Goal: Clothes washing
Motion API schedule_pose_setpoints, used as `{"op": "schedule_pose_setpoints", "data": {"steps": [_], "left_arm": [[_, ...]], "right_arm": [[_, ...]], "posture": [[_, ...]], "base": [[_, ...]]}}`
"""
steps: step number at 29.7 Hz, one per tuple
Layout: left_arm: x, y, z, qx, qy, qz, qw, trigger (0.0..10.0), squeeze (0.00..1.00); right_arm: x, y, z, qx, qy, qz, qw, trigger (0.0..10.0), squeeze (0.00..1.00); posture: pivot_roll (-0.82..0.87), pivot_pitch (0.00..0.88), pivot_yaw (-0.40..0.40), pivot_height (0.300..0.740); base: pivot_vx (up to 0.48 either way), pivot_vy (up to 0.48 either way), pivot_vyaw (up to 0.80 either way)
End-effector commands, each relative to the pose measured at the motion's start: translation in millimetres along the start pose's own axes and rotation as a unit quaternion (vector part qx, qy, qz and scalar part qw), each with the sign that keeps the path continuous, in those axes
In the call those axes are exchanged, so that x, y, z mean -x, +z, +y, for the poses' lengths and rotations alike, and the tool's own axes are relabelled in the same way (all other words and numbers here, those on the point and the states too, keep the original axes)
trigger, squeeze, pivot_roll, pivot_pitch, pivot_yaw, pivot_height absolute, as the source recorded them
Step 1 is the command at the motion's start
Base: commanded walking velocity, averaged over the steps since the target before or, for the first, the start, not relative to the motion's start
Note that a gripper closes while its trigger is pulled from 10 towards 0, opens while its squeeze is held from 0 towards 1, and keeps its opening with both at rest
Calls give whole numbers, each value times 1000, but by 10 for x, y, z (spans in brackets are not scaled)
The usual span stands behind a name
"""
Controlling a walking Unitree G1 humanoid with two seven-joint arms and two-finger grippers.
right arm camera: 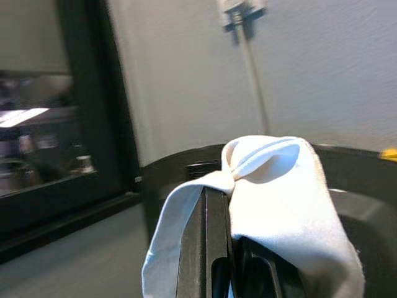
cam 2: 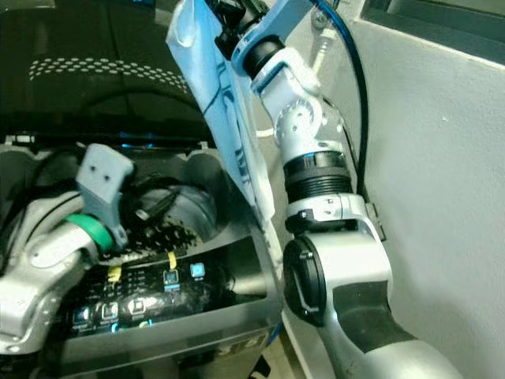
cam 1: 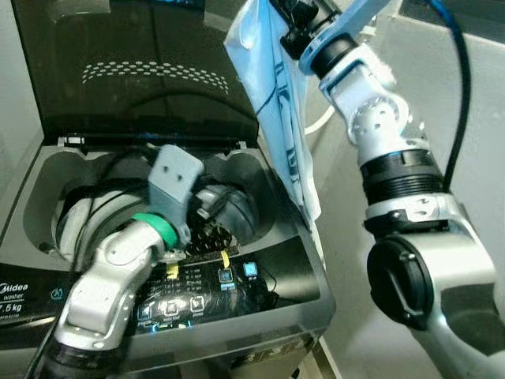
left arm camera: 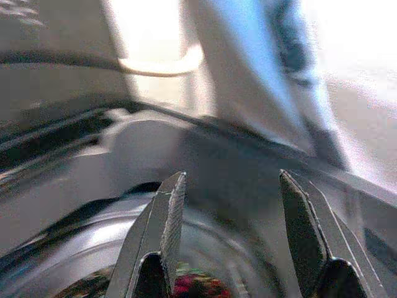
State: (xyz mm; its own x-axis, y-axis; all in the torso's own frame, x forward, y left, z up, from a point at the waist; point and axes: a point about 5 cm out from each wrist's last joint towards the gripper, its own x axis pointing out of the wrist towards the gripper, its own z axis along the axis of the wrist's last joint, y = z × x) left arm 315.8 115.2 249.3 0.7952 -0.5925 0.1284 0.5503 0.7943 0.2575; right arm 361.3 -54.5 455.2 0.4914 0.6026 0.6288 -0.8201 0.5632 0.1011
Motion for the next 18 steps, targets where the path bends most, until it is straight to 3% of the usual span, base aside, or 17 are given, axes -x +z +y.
{"op": "schedule_pose_setpoints", "data": {"steps": [1, 5, 8, 16, 18], "left_arm": [[-47, 18, -60, -6, -23, -7, 1000, 10000, 1000], [-106, 22, -74, 1, -43, -12, 999, 10000, 1000], [-208, 30, -61, -9, -68, -28, 997, 10000, 1000], [-333, 141, 39, -29, -56, -61, 996, 10000, 1000], [-389, 221, 81, -30, -46, -93, 994, 10000, 1000]], "right_arm": [[-35, 74, 102, 9, 26, -8, 1000, 10000, 0], [-51, 10, 170, 12, 38, 1, 999, 10000, 0], [-37, -167, 326, 43, 82, 34, 995, 10000, 0], [-18, -236, 460, 38, 121, 55, 990, 10000, 0], [-12, -259, 511, 34, 132, 62, 989, 10000, 0]], "posture": [[45, 4, -22, 740], [46, 9, 1, 740], [47, 17, 26, 740], [46, 23, 38, 740], [46, 23, 40, 740]], "base": [[0, 0, 0], [0, 0, 0], [0, 0, 0], [0, 0, 0], [0, 0, 0]]}}
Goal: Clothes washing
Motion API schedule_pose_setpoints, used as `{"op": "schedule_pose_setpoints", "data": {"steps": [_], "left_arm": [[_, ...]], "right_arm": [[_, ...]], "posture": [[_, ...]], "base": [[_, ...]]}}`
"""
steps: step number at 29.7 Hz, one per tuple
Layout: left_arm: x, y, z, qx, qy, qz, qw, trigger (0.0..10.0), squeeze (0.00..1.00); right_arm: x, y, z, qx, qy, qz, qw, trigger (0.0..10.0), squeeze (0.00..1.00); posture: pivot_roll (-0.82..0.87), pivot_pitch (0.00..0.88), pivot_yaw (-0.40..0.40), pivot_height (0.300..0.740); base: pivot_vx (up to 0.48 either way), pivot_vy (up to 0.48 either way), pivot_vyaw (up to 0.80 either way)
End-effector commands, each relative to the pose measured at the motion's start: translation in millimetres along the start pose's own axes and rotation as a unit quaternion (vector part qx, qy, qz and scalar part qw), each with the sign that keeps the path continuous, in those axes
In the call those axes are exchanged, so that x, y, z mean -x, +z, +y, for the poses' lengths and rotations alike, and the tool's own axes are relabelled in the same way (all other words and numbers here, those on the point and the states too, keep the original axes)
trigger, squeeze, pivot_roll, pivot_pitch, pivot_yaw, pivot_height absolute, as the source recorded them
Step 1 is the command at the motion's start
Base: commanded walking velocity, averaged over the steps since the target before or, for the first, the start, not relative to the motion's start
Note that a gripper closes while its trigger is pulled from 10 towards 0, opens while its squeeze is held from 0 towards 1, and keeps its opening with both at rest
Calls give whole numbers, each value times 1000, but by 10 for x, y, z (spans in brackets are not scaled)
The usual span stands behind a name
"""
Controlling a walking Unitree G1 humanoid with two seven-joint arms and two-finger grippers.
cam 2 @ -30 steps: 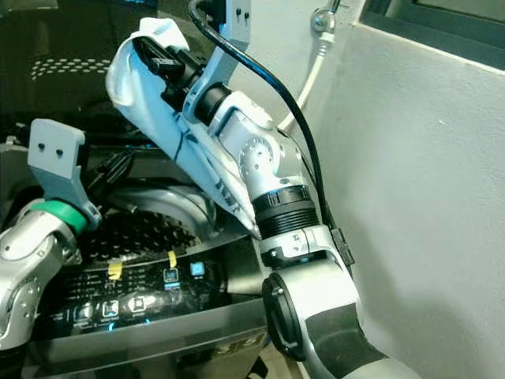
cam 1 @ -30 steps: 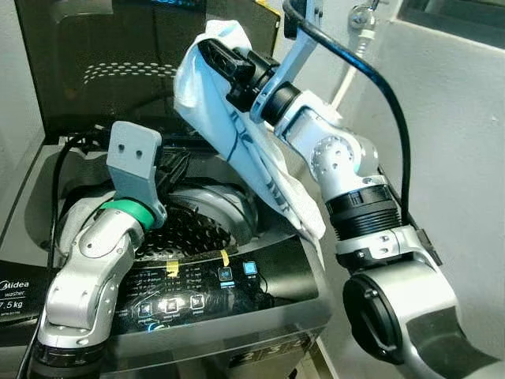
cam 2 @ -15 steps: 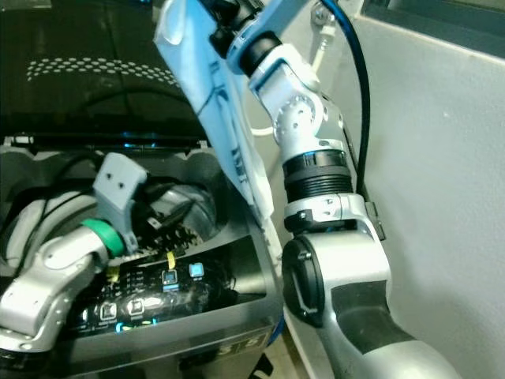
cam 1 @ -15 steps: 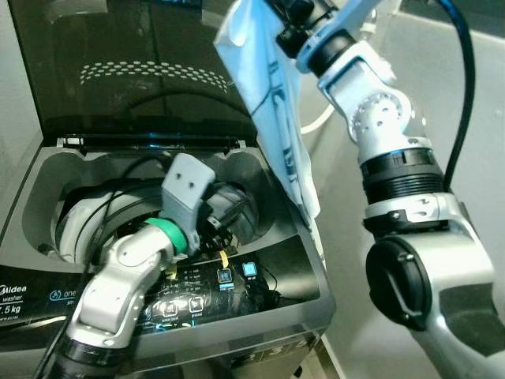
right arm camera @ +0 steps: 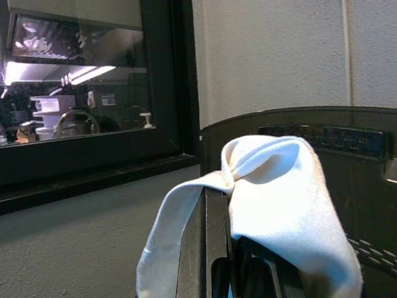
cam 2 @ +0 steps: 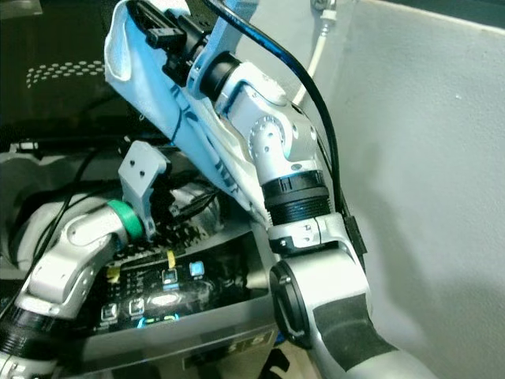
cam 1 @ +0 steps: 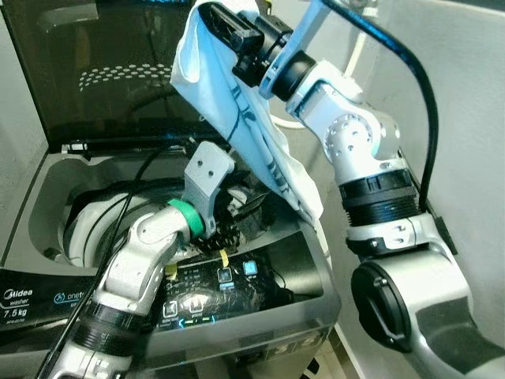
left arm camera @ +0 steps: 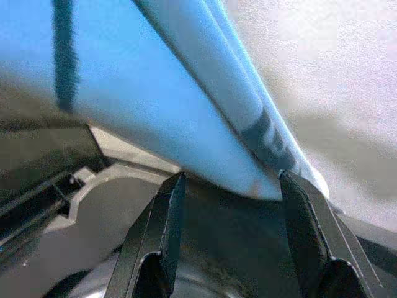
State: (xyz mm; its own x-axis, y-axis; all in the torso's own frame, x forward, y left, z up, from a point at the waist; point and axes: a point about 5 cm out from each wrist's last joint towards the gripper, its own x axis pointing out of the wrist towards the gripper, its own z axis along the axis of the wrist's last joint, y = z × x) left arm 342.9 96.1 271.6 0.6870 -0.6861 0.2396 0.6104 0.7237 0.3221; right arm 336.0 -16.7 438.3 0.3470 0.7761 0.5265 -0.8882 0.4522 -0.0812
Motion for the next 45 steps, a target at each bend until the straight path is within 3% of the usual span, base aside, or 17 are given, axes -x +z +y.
{"op": "schedule_pose_setpoints", "data": {"steps": [1, 3, 6, 10, 11, 13, 38, 45], "left_arm": [[-36, 45, 31, -7, 5, -18, 1000, 10000, 1000], [-120, 129, 95, -21, 30, -47, 998, 10000, 1000], [-136, 137, 117, -31, 43, -49, 997, 10000, 1000], [-193, 148, 195, -16, 75, -80, 994, 10000, 1000], [-209, 138, 194, -7, 73, -85, 994, 10000, 0], [-227, 110, 170, 3, 63, -90, 994, 0, 0], [-205, 24, 217, 8, 54, -96, 994, 0, 0], [-115, -11, 300, -3, 63, -85, 994, 0, 0]], "right_arm": [[-36, 21, 101, 1, 26, -3, 1000, 10000, 0], [-44, -38, 172, -3, 40, 7, 999, 10000, 0], [-43, -53, 186, -3, 42, 10, 999, 10000, 0], [-35, -81, 238, -6, 53, 17, 998, 10000, 0], [-34, -83, 247, -7, 55, 17, 998, 10000, 0], [-36, -82, 264, -8, 56, 18, 998, 10000, 0], [-29, -60, 277, -14, 47, 13, 999, 10000, 0], [-37, -59, 266, -15, 40, 9, 999, 10000, 0]], "posture": [[46, 23, 40, 740], [39, 17, 30, 740], [39, 17, 30, 740], [34, 10, 22, 740], [30, 6, 17, 740], [25, 1, 14, 740], [38, 9, 13, 740], [39, 14, 12, 740]], "base": [[0, 0, 0], [0, 0, 0], [0, 0, 0], [0, 0, 0], [0, 0, 0], [0, 0, 0], [0, 0, 0], [0, 0, 0]]}}
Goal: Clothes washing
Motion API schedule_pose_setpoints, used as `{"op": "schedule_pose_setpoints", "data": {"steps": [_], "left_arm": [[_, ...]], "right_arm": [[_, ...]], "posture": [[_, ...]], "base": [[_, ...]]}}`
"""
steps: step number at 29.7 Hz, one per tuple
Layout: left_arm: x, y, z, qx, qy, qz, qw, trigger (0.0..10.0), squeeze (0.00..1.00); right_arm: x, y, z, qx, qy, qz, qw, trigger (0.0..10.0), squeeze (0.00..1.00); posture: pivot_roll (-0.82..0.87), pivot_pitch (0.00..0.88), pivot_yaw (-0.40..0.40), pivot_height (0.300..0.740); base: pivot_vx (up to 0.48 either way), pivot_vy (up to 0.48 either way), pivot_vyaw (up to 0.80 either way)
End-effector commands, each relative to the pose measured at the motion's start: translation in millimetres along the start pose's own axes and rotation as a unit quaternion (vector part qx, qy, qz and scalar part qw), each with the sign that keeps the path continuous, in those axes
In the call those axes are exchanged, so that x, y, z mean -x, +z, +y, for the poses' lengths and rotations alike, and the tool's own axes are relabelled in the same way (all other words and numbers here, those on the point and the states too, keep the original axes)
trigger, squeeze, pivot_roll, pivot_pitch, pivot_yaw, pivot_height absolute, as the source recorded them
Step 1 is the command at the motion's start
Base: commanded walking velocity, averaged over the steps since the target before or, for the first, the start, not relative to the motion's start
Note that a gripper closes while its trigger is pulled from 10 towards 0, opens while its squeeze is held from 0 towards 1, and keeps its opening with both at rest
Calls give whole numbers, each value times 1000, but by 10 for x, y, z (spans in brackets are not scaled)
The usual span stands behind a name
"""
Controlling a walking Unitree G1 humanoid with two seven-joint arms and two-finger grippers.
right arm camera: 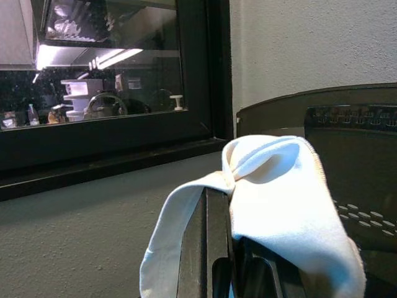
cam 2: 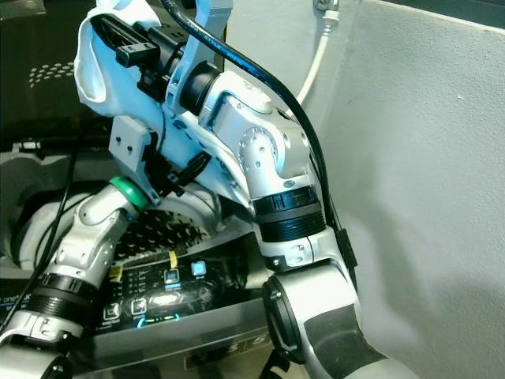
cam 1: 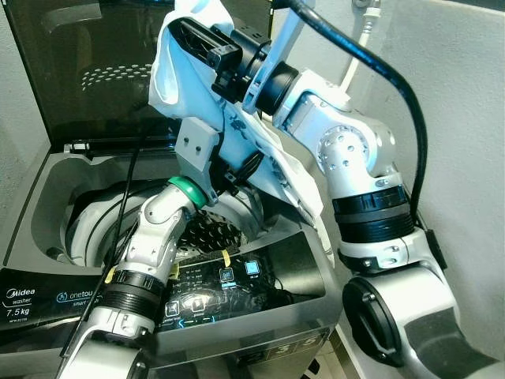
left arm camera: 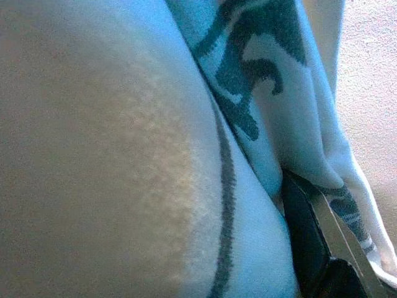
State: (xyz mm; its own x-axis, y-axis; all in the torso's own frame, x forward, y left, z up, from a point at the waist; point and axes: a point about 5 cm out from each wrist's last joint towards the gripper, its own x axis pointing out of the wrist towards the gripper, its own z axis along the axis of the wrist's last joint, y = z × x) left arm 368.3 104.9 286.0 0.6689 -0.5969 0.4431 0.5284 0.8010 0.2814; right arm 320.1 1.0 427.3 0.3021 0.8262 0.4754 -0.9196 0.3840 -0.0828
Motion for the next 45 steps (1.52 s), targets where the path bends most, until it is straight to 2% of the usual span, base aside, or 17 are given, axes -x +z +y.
{"op": "schedule_pose_setpoints", "data": {"steps": [1, 5, 13, 17, 19, 24, 27, 28, 30, 31, 34, 38, 39, 40, 41, 44, 45], "left_arm": [[36, -30, 40, -4, 3, 9, 1000, 0, 0], [109, -14, 142, -19, 14, 16, 1000, 0, 0], [380, 255, 625, -115, 67, 35, 991, 0, 0], [507, 579, 979, -185, 127, 29, 974, 0, 0], [578, 788, 1173, -240, 164, 27, 956, 0, 0], [691, 983, 1371, -298, 198, 37, 933, 0, 0], [685, 943, 1328, -262, 179, 35, 948, 0, 0], [640, 845, 1198, -226, 143, 34, 963, 0, 0], [599, 729, 1048, -197, 108, 38, 974, 0, 0], [599, 729, 1048, -197, 108, 38, 974, 0, 0], [519, 397, 641, -142, 38, 57, 988, 0, 0], [498, 332, 534, -125, 22, 58, 990, 0, 0], [475, 291, 454, -116, 15, 58, 991, 1333, 0], [475, 291, 454, -116, 15, 58, 991, 1333, 0], [443, 267, 386, -106, 8, 54, 993, 10000, 0], [418, 248, 316, -88, -4, 47, 995, 10000, 0], [405, 218, 264, -78, -14, 47, 996, 10000, 1000]], "right_arm": [[-11, 64, 37, 4, 7, -17, 1000, 10000, 0], [-1, 70, -1, 4, -9, -22, 1000, 10000, 0], [125, 57, -217, 1, -75, -27, 997, 10000, 0], [228, -25, -343, 5, -120, -19, 993, 10000, 0], [300, -119, -422, 8, -150, -7, 989, 10000, 0], [368, -275, -450, -3, -170, 8, 985, 10000, 0], [356, -290, -431, -11, -172, 2, 985, 10000, 0], [330, -249, -432, -11, -173, -8, 985, 10000, 0], [298, -190, -437, -6, -175, -20, 984, 10000, 0], [298, -190, -437, -6, -175, -20, 984, 10000, 0], [253, 13, -498, 30, -192, -49, 980, 10000, 0], [263, 79, -528, 39, -199, -56, 978, 10000, 0], [294, 173, -571, 48, -208, -68, 974, 10000, 0], [294, 173, -571, 48, -208, -68, 974, 10000, 0], [337, 294, -618, 52, -218, -83, 971, 10000, 0], [369, 415, -645, 53, -224, -100, 968, 10000, 0], [378, 516, -648, 51, -224, -116, 966, 10000, 0]], "posture": [[39, 14, 12, 740], [34, 16, 15, 740], [44, 20, 17, 740], [51, 21, 14, 740], [59, 22, 9, 740], [61, 24, 10, 740], [62, 28, 16, 740], [59, 27, 19, 740], [59, 27, 19, 740], [59, 27, 19, 740], [55, 26, 21, 740], [49, 23, 22, 740], [43, 21, 21, 740], [43, 21, 21, 740], [42, 21, 21, 740], [42, 22, 23, 740], [41, 22, 25, 740]], "base": [[0, 0, 0], [0, 0, 0], [0, 0, 0], [0, 0, 0], [0, 0, 0], [0, 0, 0], [0, 0, 0], [0, 0, 0], [0, 0, 0], [0, 0, 0], [0, 0, 0], [0, 0, 0], [0, 0, 0], [0, 0, 0], [0, 0, 0], [0, 0, 0], [0, 0, 0]]}}
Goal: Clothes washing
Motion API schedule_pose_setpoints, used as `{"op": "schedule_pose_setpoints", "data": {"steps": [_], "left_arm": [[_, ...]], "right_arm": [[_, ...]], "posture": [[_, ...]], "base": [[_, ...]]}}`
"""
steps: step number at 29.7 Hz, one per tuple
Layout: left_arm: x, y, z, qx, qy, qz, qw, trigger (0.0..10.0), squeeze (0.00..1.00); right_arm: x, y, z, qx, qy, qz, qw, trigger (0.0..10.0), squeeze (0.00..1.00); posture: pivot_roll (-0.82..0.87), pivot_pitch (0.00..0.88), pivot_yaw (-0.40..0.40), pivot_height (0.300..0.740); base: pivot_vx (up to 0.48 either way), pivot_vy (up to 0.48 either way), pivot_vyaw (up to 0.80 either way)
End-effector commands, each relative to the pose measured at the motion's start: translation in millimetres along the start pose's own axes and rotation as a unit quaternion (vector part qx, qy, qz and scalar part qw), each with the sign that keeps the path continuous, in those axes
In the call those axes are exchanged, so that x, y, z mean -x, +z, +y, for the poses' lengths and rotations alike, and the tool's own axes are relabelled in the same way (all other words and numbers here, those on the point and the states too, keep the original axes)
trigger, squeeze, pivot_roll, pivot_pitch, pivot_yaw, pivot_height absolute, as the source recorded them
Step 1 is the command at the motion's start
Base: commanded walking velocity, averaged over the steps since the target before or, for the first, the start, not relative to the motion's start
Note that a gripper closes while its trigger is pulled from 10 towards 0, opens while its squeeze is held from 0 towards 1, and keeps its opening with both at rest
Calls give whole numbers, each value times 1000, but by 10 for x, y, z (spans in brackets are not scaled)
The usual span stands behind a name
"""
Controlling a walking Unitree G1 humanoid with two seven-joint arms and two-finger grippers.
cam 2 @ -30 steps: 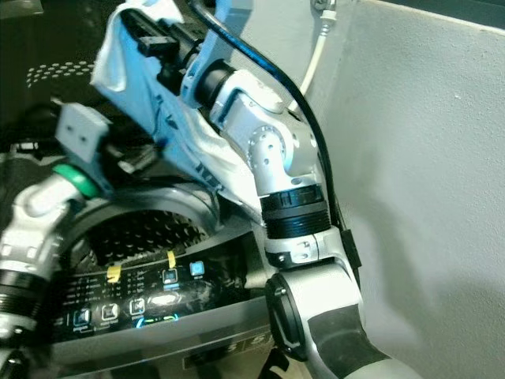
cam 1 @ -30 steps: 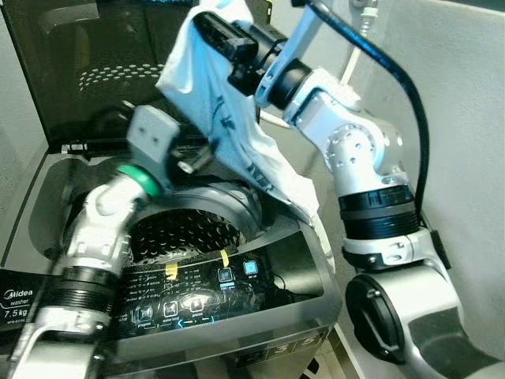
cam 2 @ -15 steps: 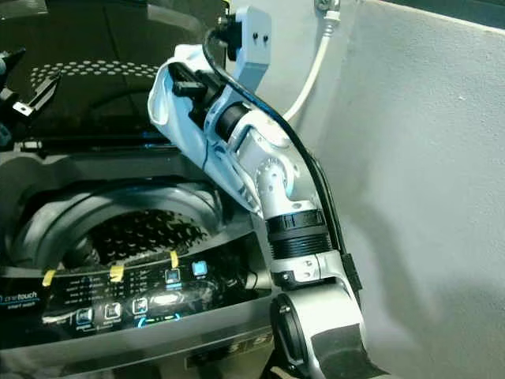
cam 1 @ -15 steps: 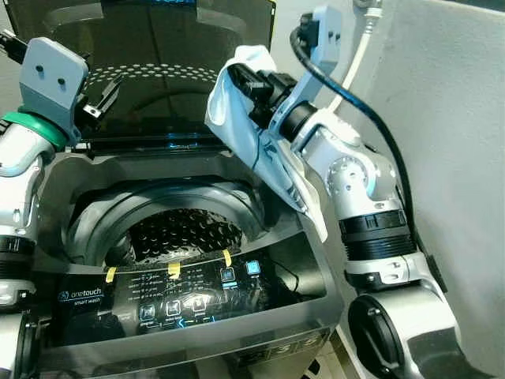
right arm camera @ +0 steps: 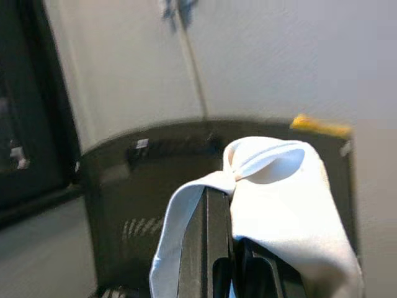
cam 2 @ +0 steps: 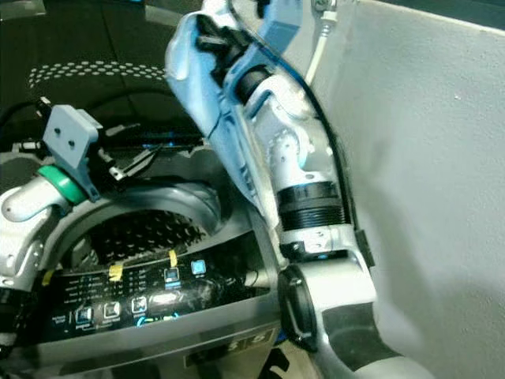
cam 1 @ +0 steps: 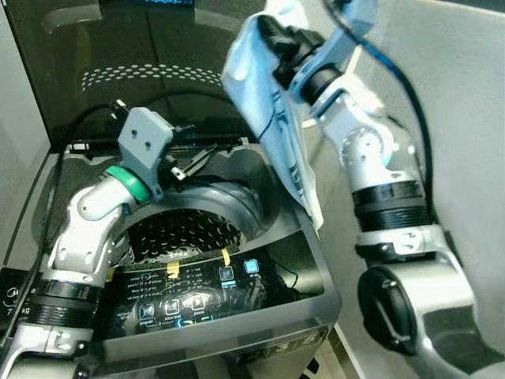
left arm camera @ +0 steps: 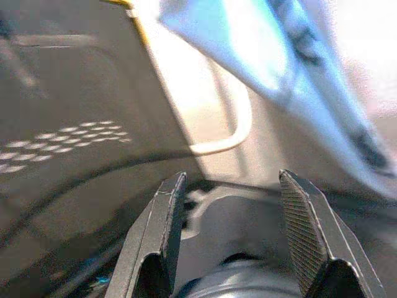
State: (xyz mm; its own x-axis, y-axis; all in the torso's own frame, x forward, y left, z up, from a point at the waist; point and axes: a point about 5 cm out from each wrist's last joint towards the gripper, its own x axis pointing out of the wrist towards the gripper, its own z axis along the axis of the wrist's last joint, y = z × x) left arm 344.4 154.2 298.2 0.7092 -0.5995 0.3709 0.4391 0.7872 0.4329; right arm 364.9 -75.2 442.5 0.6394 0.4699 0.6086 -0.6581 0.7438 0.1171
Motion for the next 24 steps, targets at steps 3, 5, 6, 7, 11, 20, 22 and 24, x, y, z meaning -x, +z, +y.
{"op": "schedule_pose_setpoints", "data": {"steps": [3, 5, 6, 7, 11, 20, 22, 24], "left_arm": [[-28, -94, -197, 38, -36, -1, 999, 10000, 1000], [-38, -113, -253, 48, -45, -3, 998, 10000, 1000], [-60, -133, -332, 53, -60, -4, 997, 10000, 1000], [-60, -133, -332, 53, -60, -4, 997, 10000, 1000], [-133, -121, -683, 95, -161, -17, 982, 10000, 1000], [-283, -139, -596, 63, -131, -6, 989, 10000, 1000], [-304, -139, -595, 54, -126, -6, 991, 10000, 1000], [-320, -136, -597, 46, -124, -6, 991, 10000, 1000]], "right_arm": [[-88, 354, 167, -21, 37, -63, 997, 10000, 0], [-104, 403, 212, -31, 49, -71, 996, 10000, 0], [-119, 440, 273, -48, 67, -77, 994, 10000, 0], [-119, 440, 273, -48, 67, -77, 994, 10000, 0], [-125, 303, 456, -1, 118, -51, 992, 10000, 0], [-50, -6, 634, 57, 160, 14, 985, 10000, 0], [-38, -36, 653, 61, 165, 20, 984, 10000, 0], [-30, -58, 666, 64, 169, 23, 983, 10000, 0]], "posture": [[45, 25, 27, 740], [45, 25, 27, 740], [45, 25, 31, 740], [45, 25, 31, 740], [49, 30, 49, 740], [53, 32, 67, 740], [53, 30, 69, 740], [53, 29, 73, 740]], "base": [[0, 0, 0], [0, 0, 0], [0, 0, 0], [0, 0, 0], [0, 0, 0], [0, 0, 0], [0, 0, 0], [0, 0, 0]]}}
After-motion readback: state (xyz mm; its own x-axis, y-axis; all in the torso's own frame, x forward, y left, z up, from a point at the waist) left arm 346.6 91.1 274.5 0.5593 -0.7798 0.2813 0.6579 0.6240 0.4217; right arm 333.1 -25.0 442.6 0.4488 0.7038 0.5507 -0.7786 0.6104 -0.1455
